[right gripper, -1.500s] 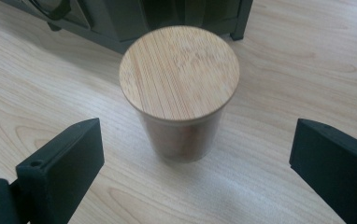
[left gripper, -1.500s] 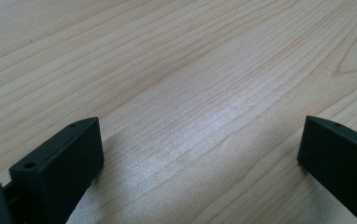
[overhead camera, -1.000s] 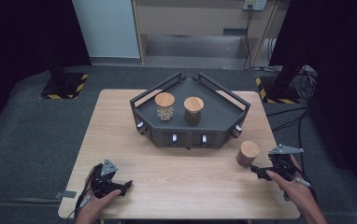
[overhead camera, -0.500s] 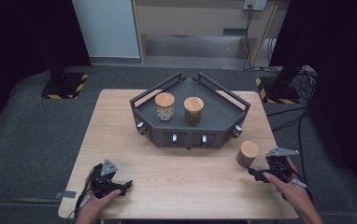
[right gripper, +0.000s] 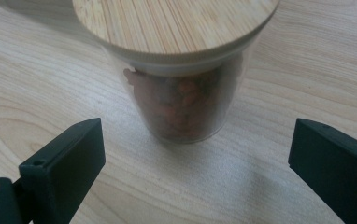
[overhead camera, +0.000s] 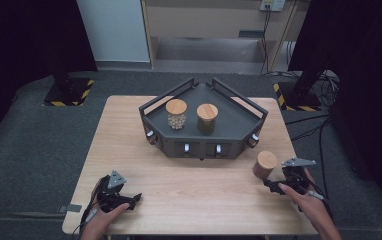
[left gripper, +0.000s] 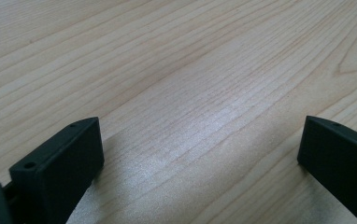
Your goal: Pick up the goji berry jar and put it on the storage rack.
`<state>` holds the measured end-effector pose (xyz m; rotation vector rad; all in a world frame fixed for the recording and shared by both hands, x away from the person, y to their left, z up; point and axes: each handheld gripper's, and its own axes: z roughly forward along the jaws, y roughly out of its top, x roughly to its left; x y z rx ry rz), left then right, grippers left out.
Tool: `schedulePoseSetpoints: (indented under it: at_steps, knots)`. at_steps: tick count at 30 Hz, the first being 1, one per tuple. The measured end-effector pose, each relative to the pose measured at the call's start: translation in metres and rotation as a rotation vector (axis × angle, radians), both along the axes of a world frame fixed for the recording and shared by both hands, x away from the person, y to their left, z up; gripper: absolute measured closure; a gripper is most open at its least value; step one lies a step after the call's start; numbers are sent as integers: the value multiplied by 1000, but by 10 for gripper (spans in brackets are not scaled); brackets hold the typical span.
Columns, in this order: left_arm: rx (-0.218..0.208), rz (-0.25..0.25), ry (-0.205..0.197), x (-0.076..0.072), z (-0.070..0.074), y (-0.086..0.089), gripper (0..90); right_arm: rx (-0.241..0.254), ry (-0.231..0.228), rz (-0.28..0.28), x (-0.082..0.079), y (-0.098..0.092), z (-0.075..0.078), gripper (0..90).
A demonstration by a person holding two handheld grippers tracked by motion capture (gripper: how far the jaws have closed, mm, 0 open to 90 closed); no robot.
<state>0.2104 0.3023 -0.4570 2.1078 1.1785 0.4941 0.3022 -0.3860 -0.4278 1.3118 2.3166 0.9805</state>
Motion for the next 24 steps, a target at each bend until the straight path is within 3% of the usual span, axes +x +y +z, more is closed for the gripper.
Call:
schedulePoseSetpoints:
  at_steps: [19, 24]
  knots:
    - [0, 0, 0, 0, 0, 0, 0, -13, -10, 14, 17, 19, 4, 79]
    - [0, 0, 0, 0, 0, 0, 0, -26, -9, 19, 21, 24, 4, 139]
